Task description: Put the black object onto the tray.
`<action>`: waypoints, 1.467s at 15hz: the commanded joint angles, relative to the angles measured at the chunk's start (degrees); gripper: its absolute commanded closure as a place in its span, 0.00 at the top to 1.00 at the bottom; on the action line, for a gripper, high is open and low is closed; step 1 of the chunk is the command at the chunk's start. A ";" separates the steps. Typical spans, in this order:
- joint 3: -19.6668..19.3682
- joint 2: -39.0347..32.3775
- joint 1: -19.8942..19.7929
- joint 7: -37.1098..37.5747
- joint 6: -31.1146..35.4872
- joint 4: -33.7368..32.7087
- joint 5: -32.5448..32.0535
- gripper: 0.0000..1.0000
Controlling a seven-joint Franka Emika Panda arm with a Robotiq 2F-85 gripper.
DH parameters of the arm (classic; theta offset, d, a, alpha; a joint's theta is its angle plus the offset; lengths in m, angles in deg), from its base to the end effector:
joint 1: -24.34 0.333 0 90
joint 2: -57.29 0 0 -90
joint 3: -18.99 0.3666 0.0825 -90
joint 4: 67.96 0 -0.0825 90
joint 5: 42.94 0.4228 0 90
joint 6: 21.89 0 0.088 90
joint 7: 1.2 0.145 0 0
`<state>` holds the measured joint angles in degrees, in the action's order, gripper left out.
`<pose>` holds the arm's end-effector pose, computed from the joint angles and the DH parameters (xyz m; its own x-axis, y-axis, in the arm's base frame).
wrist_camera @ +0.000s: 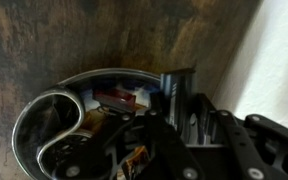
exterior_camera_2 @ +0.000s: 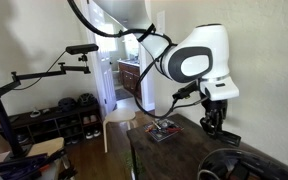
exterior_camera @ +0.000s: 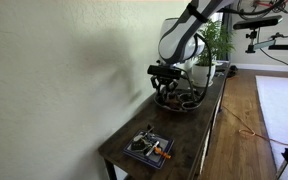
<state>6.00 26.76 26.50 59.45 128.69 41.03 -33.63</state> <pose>0.6989 -0.1255 0.2222 0.2193 -0.9695 0.1091 -0.9549 -0.2362 -0.1798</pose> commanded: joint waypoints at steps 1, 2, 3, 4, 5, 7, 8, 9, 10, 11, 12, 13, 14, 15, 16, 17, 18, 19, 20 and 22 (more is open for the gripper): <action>-1.11 1.83 -0.56 0.93 3.44 3.09 -1.23 0.14; -1.08 1.07 -0.92 0.59 4.50 2.84 -1.11 0.14; -1.15 0.76 -1.10 0.55 4.91 2.72 -1.14 0.14; -1.17 0.09 -1.22 0.55 5.33 2.38 -1.13 0.14; -1.17 -0.30 -1.35 0.50 5.58 2.21 -1.06 0.14; -1.04 -1.33 -1.65 0.19 6.02 1.75 -0.82 0.14; -1.23 -1.91 -1.53 0.16 6.31 1.59 -1.02 0.14; -1.21 -2.42 -1.54 0.01 6.60 1.50 -0.97 0.14; -1.11 -3.09 -1.73 -0.22 6.64 1.13 -0.81 0.14; -1.17 -3.60 -1.72 -0.19 6.79 0.95 -0.75 0.14; -1.24 -4.26 -1.81 -0.32 6.76 0.58 -0.76 0.14; -1.36 -4.67 -1.79 -0.35 6.79 0.40 -0.81 0.14; -1.63 -5.15 -1.79 -0.39 6.64 -0.01 -0.99 0.14; -1.89 -5.51 -1.72 -0.34 6.59 -0.17 -1.10 0.14; -2.17 -5.89 -1.79 -0.43 6.52 -0.46 -1.22 0.14; -2.38 -6.23 -1.85 -0.46 6.41 -0.77 -1.26 0.14; -2.60 -6.77 -1.99 -0.54 6.19 -1.35 -1.32 0.14; -2.75 -7.15 -2.10 -0.65 6.08 -1.73 -1.35 0.14; -2.82 -7.74 -2.32 -0.76 5.89 -2.38 -1.32 0.14; -2.63 -8.67 -2.87 -1.07 5.76 -3.51 -1.02 0.14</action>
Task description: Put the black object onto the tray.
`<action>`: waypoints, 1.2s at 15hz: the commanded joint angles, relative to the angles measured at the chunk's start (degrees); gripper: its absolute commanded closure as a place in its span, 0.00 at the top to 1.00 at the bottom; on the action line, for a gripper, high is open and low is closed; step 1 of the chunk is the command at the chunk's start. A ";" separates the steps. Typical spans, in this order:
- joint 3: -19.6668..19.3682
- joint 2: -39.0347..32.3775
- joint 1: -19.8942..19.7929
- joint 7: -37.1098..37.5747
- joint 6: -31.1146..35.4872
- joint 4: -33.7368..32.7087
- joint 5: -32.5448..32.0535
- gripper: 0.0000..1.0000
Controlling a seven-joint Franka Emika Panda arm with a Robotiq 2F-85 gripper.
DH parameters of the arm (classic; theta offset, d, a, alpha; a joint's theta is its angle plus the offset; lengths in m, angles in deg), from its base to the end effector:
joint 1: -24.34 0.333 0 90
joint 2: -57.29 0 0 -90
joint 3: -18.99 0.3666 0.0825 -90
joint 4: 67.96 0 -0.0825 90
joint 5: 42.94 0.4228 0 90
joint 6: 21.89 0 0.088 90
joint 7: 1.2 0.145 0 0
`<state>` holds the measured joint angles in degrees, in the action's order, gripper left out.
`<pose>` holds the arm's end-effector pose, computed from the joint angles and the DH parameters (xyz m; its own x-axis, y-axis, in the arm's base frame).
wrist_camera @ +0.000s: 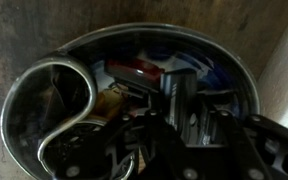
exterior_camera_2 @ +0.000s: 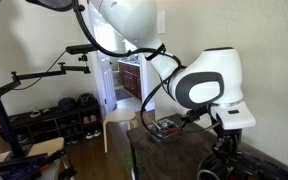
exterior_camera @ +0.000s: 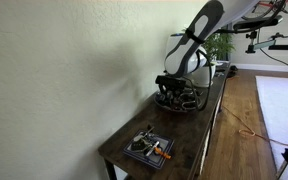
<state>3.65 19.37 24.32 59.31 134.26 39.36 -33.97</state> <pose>0.6930 -0.1828 0.1607 0.1650 -0.9715 0.1700 -0.9687 -0.1920 -0.1571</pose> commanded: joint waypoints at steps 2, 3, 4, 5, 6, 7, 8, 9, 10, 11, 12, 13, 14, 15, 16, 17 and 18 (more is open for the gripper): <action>-0.28 -2.23 -0.99 -0.95 0.10 -2.98 -0.55 0.14; -0.12 -2.60 -1.23 -0.96 0.16 -3.49 -0.28 0.14; 0.21 -2.65 -1.53 -1.09 -0.03 -3.79 0.06 0.64; 0.15 -2.73 -1.44 -1.05 -0.06 -3.97 0.01 0.65; 0.15 -2.00 -1.19 -1.01 -0.11 -3.51 -0.01 0.71; 0.02 -1.62 -0.90 -0.91 -0.06 -3.23 -0.16 0.77; 0.35 -0.55 -0.86 -1.20 0.24 -2.38 0.03 0.84; 0.08 -0.13 -0.45 -0.84 0.35 -2.04 -0.10 0.89; 0.43 1.11 -0.28 -1.16 0.71 -0.90 0.05 0.95; 0.78 1.79 -0.28 -1.48 0.80 -0.39 0.18 0.99; 1.66 3.33 -0.46 -2.06 0.37 0.66 0.67 1.00; 2.07 4.54 -0.36 -2.30 -0.01 1.54 0.81 1.00; 2.40 5.88 -0.18 -2.65 -0.60 2.53 0.77 1.00; 2.84 7.13 -0.13 -3.01 -1.08 3.44 0.82 1.00; 3.28 8.77 -0.02 -3.24 -2.02 4.60 0.90 1.00; 4.11 10.15 -0.29 -4.00 -2.25 5.65 1.18 1.00; 4.46 11.67 -0.20 -4.32 -3.43 6.72 1.13 1.00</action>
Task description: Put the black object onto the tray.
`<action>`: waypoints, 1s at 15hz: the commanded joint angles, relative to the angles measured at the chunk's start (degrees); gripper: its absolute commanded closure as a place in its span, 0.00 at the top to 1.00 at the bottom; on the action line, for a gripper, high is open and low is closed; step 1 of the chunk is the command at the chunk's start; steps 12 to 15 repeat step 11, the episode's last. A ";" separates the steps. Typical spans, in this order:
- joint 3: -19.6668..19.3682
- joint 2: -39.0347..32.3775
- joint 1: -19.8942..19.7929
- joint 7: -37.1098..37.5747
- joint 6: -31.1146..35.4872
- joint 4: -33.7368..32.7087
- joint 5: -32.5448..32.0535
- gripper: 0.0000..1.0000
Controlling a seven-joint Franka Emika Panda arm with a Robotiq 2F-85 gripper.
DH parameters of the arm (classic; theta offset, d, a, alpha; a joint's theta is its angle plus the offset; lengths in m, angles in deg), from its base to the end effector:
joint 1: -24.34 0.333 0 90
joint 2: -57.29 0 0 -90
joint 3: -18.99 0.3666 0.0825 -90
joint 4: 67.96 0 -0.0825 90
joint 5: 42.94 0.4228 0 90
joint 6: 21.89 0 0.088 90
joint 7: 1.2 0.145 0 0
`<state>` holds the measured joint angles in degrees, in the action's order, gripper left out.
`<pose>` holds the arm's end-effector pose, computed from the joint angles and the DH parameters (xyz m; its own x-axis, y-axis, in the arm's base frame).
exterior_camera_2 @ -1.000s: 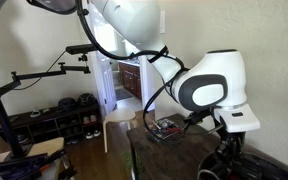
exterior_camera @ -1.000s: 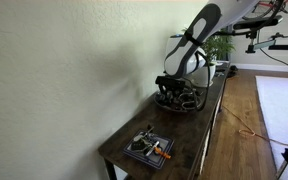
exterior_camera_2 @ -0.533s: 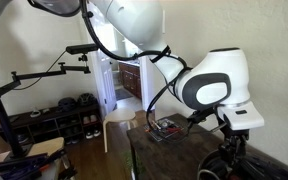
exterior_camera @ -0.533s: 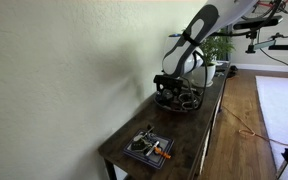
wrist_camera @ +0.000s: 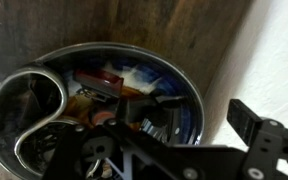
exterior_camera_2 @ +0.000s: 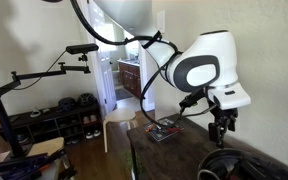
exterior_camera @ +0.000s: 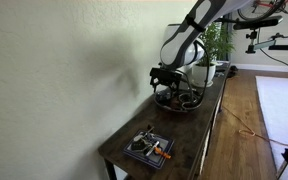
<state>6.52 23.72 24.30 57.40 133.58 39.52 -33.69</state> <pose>0.7086 -0.1498 0.2064 0.2211 -0.9631 0.1533 -0.9425 -0.2514 -0.2201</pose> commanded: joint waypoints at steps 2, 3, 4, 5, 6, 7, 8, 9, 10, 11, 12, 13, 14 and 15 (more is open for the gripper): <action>2.49 10.29 -0.30 -2.75 -4.90 8.54 1.06 1.00; 2.75 11.46 -0.34 -2.80 -6.08 9.13 1.06 1.00; 2.99 12.83 -0.28 -2.83 -7.30 9.95 1.06 1.00; 3.18 13.99 -0.23 -2.81 -8.39 10.57 0.97 1.00; 3.32 15.01 -0.15 -2.62 -9.63 11.06 0.81 1.00; 3.58 15.91 -0.24 -2.73 -10.71 11.52 0.80 1.00; 3.03 11.32 -0.23 -1.40 -8.78 7.36 0.01 1.00; 3.12 11.91 -0.24 -1.41 -9.01 7.58 -0.01 1.00; 3.12 11.85 -0.25 -1.41 -8.99 7.51 -0.01 1.00; 3.10 11.63 -0.25 -1.41 -8.95 7.47 0.00 1.00; 3.10 11.63 -0.25 -1.41 -8.95 7.47 0.00 1.00; 3.10 11.63 -0.25 -1.41 -8.95 7.47 0.00 1.00; 3.10 11.63 -0.25 -1.41 -8.95 7.47 0.00 1.00; 3.10 11.63 -0.25 -1.41 -8.95 7.47 0.00 1.00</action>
